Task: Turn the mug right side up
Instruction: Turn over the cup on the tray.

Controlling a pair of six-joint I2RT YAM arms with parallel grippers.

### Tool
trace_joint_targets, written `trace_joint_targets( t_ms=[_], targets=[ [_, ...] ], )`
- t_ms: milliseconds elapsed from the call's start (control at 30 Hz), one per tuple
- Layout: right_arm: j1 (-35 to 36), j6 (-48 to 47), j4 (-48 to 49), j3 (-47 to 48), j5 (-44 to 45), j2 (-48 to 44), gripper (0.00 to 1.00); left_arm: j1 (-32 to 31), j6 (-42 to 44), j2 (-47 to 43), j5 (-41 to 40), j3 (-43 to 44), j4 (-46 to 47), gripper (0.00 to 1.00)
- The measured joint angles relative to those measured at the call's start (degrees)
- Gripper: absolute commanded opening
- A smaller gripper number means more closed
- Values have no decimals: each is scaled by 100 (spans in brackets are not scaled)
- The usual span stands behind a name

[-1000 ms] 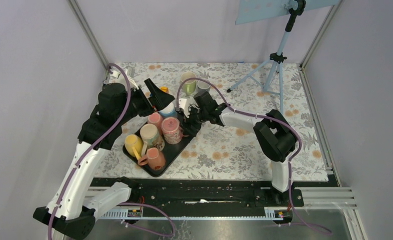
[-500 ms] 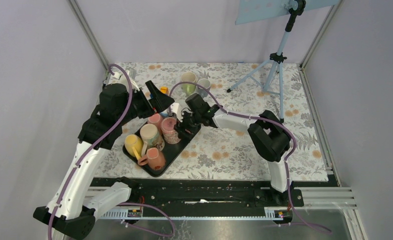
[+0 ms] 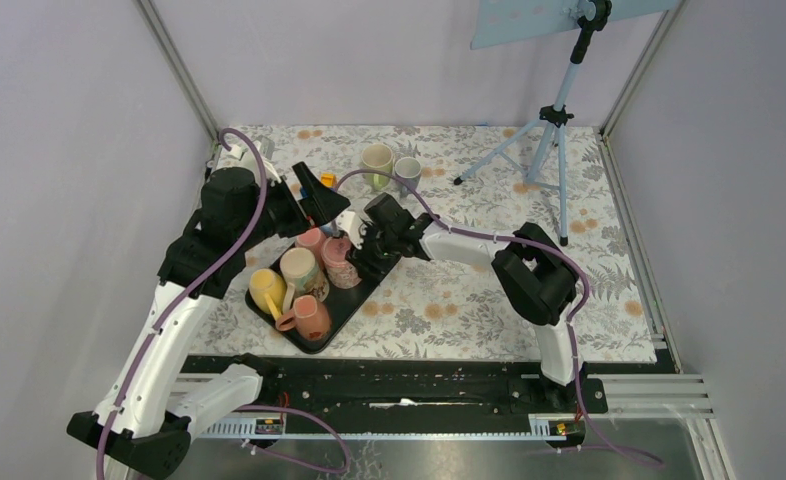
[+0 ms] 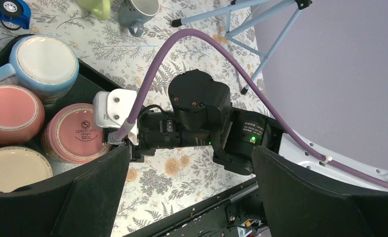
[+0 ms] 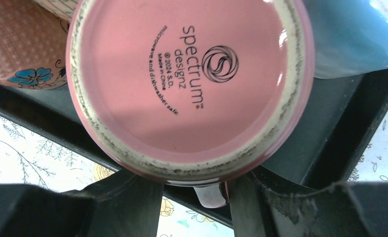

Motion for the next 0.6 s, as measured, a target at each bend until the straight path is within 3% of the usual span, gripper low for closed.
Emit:
trace_joint_targets(
  t_ms=[200, 500, 600],
  targets=[
    [15, 46, -293, 260, 149, 0, 42, 0, 0, 4, 11, 0, 15, 99],
    [33, 114, -498, 352, 308, 2, 17, 0, 0, 2, 46, -7, 39, 99],
    [42, 166, -555, 411, 404, 22, 1, 0, -2, 2, 48, -42, 46, 99]
  ],
)
